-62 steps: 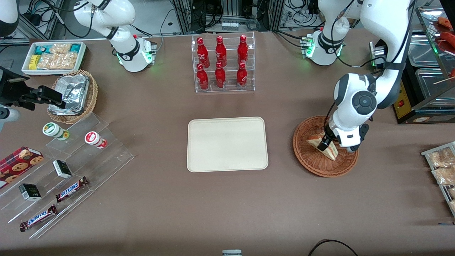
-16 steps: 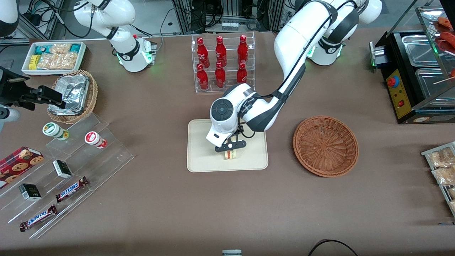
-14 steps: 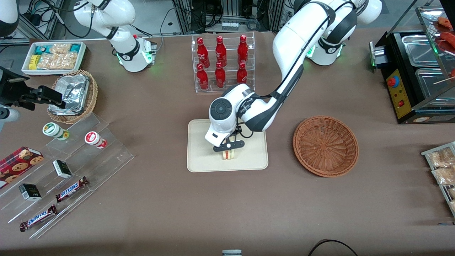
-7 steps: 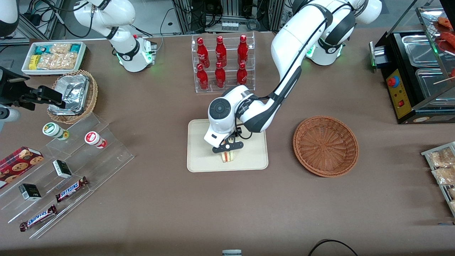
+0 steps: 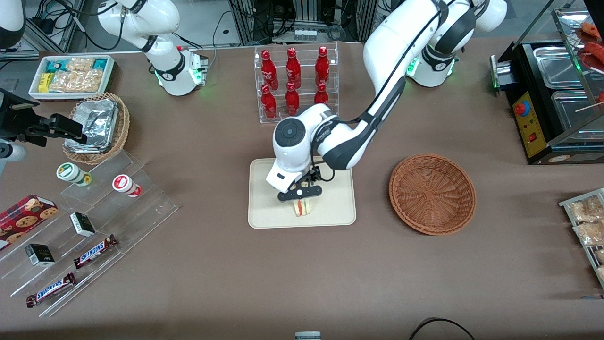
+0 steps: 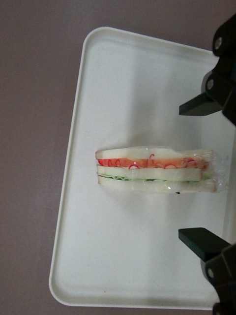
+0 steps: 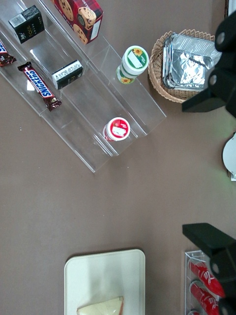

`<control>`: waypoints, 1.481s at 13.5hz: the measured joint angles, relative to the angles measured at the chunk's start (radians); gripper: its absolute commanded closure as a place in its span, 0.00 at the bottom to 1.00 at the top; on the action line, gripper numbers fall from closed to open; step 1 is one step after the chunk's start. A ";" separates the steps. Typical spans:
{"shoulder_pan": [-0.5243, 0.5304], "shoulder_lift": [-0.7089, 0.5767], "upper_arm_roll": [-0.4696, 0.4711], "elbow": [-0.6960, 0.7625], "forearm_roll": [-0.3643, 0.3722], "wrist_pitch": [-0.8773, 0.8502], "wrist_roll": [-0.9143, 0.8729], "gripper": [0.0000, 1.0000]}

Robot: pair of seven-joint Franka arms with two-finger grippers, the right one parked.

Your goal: Place sandwich from basket to tray

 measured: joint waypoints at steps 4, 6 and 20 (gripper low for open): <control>0.022 -0.032 0.010 0.026 0.000 -0.007 -0.006 0.00; 0.050 -0.046 0.012 0.027 0.000 -0.016 -0.001 0.00; 0.346 -0.354 0.013 -0.318 -0.071 -0.062 0.357 0.00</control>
